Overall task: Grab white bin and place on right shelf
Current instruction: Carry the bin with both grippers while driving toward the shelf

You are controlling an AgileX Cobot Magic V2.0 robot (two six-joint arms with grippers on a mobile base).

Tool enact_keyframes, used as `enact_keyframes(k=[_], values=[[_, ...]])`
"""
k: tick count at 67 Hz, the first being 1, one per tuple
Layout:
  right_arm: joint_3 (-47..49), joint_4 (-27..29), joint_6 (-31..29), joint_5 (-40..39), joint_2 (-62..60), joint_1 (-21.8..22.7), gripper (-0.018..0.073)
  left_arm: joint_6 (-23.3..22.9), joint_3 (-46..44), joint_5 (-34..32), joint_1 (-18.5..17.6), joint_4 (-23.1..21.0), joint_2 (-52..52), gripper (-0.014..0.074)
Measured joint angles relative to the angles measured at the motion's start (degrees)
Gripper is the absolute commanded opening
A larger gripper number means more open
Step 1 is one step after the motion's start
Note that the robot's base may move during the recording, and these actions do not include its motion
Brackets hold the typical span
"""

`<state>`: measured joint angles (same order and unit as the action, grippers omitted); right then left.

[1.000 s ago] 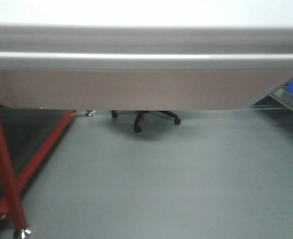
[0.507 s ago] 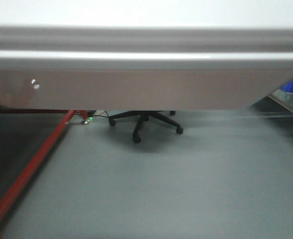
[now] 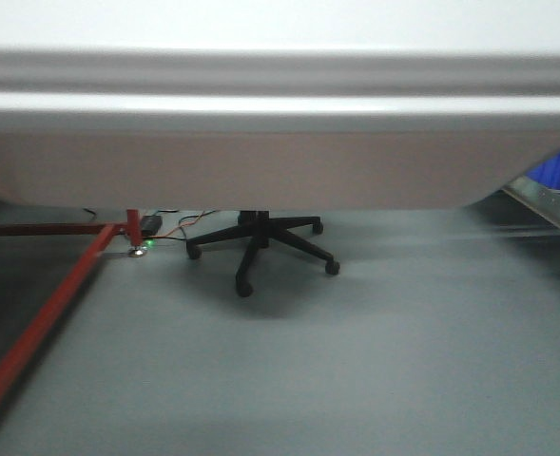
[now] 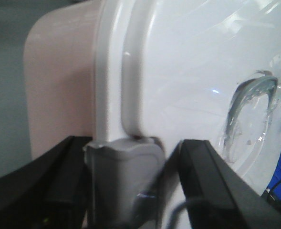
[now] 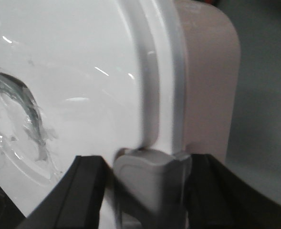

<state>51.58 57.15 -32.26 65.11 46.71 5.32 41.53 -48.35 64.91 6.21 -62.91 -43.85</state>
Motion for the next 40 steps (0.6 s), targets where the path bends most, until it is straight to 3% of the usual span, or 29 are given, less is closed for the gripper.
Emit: enact_keyframes(k=[40], values=[[0.0, 0.0, 0.0, 0.0, 0.0, 0.0, 0.0387, 0.0, 0.0, 0.0, 0.0, 0.1, 0.0, 0.025]])
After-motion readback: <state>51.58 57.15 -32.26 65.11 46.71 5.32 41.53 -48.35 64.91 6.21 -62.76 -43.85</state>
